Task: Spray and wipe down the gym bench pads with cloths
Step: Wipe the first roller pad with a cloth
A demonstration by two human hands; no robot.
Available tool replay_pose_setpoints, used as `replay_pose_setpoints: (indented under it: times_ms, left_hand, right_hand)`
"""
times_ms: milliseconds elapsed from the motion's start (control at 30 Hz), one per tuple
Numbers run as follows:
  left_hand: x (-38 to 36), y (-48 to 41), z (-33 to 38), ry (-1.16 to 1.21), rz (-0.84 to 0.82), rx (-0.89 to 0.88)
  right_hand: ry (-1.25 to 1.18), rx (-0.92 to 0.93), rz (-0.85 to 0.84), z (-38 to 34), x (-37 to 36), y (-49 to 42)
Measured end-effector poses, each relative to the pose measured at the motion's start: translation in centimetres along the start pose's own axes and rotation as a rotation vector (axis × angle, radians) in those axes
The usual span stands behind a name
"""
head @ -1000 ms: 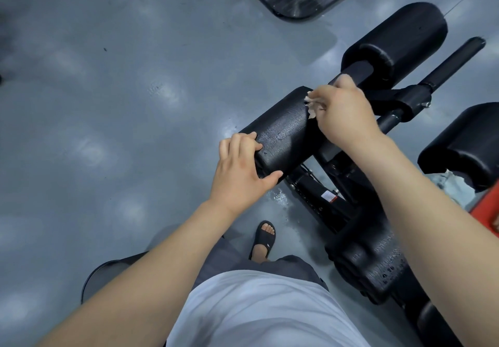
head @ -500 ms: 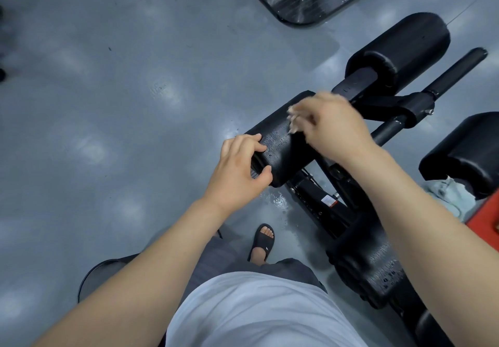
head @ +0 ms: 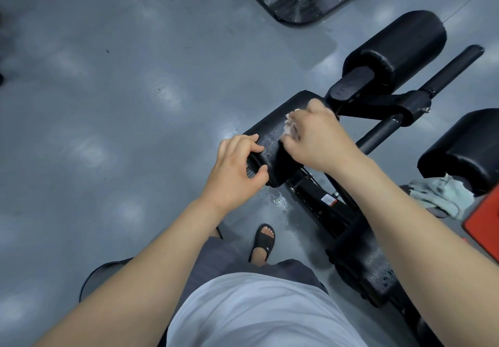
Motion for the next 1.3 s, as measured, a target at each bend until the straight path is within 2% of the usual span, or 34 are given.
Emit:
replay_pose_setpoints:
  times_ms: [100,200,300,567,1033,1233,1300]
  left_hand:
    - [0.1,-0.1,0.0,0.001,-0.005,-0.003]
    - [0.2,-0.2,-0.1,0.003,-0.004,-0.011]
    - [0.2,0.0,-0.1,0.007,-0.009,-0.013]
    - [0.4,-0.2,0.0,0.018,-0.021,-0.010]
    - [1.6,-0.2,-1.1,0.157,0.001,-0.039]
    - [1.5,-1.4,-2.0,0.164,0.021,0.148]
    - [1.4,-1.6,-2.0,0.180,0.025,0.181]
  right_hand:
    - [-0.056,0.016,-0.061,1.0,1.1,0.0]
    - [-0.054,-0.181,0.085,3.7,2.6,-1.4]
    - [-0.041,-0.267,0.057,5.2,2.7,-2.5]
    - [-0.026,-0.020,-0.159,1.5,1.0,-0.9]
    - [-0.095,0.285,-0.053,-2.5,-1.9,2.5]
    - [-0.166,0.331,-0.065,-2.8,-2.2,3.6]
    - [-0.167,0.263,-0.063,-2.3,-2.1,3.2]
Point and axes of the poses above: each hand's wrist, its own y-axis away from the middle knuckle, its own x-axis out of the back of the hand, z = x × y, the point moved 1 cm from there along -y, towards the middle knuckle, and after that the axes turned 6 degrees about y, right-handed, at the moved point
